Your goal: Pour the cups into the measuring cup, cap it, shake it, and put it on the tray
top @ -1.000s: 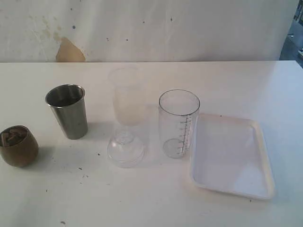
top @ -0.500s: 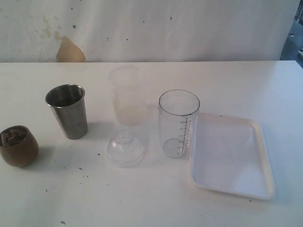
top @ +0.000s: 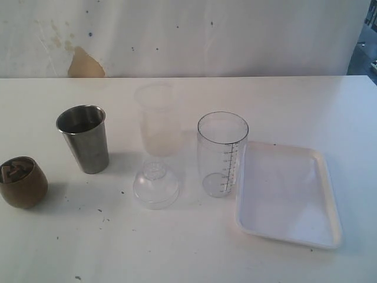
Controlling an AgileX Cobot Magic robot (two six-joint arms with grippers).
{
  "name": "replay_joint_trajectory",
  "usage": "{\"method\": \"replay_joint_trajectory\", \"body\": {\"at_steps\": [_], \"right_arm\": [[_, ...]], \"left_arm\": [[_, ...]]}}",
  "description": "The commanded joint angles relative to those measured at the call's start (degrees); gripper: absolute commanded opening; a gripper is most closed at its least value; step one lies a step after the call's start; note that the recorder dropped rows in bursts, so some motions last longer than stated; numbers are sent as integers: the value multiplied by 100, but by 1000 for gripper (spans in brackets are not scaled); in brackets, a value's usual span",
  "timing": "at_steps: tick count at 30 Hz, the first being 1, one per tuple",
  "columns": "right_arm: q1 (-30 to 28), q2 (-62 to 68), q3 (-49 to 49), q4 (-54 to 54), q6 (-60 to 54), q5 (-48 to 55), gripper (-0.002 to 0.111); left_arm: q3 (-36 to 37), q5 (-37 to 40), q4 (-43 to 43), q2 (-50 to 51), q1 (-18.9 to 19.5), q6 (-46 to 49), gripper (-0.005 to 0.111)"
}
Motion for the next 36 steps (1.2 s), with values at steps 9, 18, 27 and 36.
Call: {"method": "replay_joint_trajectory", "body": {"at_steps": [9, 18, 27, 36], "right_arm": [[-10, -23, 26, 0, 28, -8, 0], [-10, -23, 26, 0, 28, -8, 0], [-10, -23, 26, 0, 28, -8, 0], [-10, -23, 26, 0, 28, -8, 0]], "left_arm": [[-29, -699, 1176, 2881, -29, -508, 105], [-29, -2330, 1248, 5229, -29, -134, 105], [-40, -3855, 1038, 6943, -29, 68, 105], [-633, -3976, 995, 7993, -29, 180, 105]]}}
